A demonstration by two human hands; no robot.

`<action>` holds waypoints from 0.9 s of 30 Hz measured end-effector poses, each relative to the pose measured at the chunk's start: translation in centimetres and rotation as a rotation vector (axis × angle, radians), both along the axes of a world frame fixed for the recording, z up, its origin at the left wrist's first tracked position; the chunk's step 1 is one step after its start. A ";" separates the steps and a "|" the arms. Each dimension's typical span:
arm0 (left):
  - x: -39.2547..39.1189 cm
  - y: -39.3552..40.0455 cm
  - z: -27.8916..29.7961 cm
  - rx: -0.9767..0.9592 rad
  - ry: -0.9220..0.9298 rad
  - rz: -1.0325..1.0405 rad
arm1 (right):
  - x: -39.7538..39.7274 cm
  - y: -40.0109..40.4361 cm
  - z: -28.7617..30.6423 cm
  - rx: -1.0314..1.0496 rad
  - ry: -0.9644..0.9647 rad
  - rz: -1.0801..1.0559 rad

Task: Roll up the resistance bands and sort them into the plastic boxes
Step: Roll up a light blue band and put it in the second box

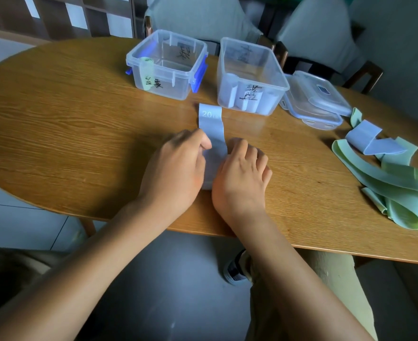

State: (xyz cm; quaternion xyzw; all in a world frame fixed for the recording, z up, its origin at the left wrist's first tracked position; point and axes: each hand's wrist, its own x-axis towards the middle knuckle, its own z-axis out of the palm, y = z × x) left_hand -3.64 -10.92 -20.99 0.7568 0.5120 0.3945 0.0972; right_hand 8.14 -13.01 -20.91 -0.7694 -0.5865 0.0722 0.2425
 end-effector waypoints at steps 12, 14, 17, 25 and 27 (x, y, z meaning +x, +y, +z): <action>-1.1 -1.6 1.1 -0.188 -0.060 -0.044 | -0.2 5.6 0.2 0.045 0.003 -0.117; -0.9 -1.8 0.8 -0.171 -0.049 -0.069 | -0.1 6.2 0.2 -0.002 -0.031 -0.117; -0.6 -1.5 0.3 -0.101 -0.090 -0.045 | 0.0 7.1 0.2 -0.037 -0.043 -0.128; -0.6 -0.8 -0.1 -0.072 -0.130 -0.077 | 0.5 6.7 0.1 0.271 0.234 -0.020; -0.8 -0.9 0.0 -0.075 -0.125 -0.085 | 1.1 5.6 0.4 0.331 0.349 -0.015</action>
